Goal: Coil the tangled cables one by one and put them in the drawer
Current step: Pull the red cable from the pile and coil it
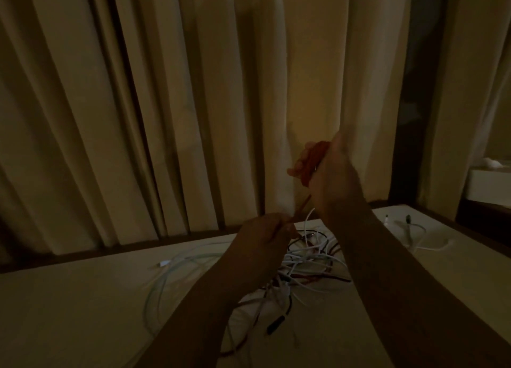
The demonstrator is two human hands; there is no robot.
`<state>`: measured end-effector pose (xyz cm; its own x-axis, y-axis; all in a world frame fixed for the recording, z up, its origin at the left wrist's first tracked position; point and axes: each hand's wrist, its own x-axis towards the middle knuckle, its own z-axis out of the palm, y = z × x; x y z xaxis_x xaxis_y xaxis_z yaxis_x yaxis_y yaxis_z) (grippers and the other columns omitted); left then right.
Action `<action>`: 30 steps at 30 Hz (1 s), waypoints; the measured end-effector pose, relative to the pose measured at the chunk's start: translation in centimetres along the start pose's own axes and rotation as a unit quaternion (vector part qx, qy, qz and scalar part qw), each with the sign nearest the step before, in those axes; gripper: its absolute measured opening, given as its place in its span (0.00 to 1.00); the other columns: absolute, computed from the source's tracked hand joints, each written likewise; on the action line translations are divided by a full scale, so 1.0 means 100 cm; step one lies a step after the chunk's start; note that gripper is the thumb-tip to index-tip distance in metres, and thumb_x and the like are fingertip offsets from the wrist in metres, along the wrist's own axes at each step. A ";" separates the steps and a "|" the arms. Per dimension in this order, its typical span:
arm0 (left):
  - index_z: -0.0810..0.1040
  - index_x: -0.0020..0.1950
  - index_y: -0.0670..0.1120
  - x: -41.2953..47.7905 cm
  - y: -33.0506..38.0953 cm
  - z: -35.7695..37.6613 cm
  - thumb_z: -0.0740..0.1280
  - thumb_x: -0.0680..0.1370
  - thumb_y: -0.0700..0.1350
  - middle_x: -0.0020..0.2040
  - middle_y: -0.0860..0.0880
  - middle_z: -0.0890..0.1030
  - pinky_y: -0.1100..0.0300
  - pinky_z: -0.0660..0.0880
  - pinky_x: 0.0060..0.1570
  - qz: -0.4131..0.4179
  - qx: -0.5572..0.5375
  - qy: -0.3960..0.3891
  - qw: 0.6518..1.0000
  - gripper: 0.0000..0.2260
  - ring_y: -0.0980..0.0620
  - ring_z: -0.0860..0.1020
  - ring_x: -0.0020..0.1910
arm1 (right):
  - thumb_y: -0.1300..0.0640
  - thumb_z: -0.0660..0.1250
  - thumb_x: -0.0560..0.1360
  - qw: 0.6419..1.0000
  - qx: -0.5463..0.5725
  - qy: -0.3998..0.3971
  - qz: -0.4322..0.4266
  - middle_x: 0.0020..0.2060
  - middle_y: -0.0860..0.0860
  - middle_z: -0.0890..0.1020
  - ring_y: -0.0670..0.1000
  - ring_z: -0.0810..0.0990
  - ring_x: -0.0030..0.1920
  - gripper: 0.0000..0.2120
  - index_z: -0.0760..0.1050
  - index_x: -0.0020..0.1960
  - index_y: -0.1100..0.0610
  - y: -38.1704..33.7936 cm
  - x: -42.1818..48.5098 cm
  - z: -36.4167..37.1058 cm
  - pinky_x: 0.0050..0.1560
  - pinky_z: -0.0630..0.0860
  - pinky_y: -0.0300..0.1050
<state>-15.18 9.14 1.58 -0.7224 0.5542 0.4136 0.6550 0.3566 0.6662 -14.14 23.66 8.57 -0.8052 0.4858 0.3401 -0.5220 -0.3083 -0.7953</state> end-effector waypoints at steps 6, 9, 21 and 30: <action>0.81 0.49 0.46 0.000 0.002 -0.009 0.63 0.83 0.48 0.33 0.53 0.74 0.66 0.64 0.30 0.002 0.100 0.000 0.995 0.10 0.59 0.71 0.30 | 0.36 0.52 0.78 0.870 -0.450 -0.106 -0.173 0.47 0.53 0.75 0.50 0.73 0.44 0.25 0.69 0.56 0.58 0.022 -0.010 -0.017 0.41 0.69 0.30; 0.79 0.47 0.49 0.000 -0.001 -0.021 0.64 0.82 0.49 0.34 0.56 0.75 0.70 0.63 0.30 0.014 0.133 0.016 0.991 0.07 0.61 0.73 0.32 | 0.41 0.53 0.83 0.827 -0.514 -0.191 -0.123 0.39 0.55 0.75 0.51 0.74 0.38 0.20 0.72 0.47 0.56 0.012 -0.009 -0.021 0.45 0.76 0.42; 0.76 0.36 0.49 -0.004 -0.004 -0.033 0.67 0.70 0.67 0.27 0.51 0.72 0.59 0.67 0.27 0.062 0.087 0.089 0.990 0.21 0.55 0.70 0.25 | 0.31 0.54 0.78 0.786 -0.352 -0.407 0.303 0.25 0.50 0.65 0.45 0.58 0.22 0.32 0.73 0.36 0.59 -0.013 -0.009 -0.042 0.22 0.56 0.35; 0.73 0.37 0.47 -0.001 0.000 -0.030 0.57 0.82 0.59 0.30 0.49 0.68 0.65 0.64 0.30 0.081 -0.031 0.141 0.986 0.20 0.58 0.67 0.29 | 0.33 0.54 0.77 0.797 0.065 -0.463 0.383 0.26 0.43 0.61 0.42 0.57 0.23 0.26 0.73 0.35 0.53 -0.010 0.002 -0.030 0.20 0.56 0.35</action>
<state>-15.75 6.81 3.38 -0.6477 0.3667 0.6679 0.7586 0.2292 0.6099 -12.93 26.46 7.93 -0.7327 -0.6785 0.0527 0.2461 -0.3364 -0.9090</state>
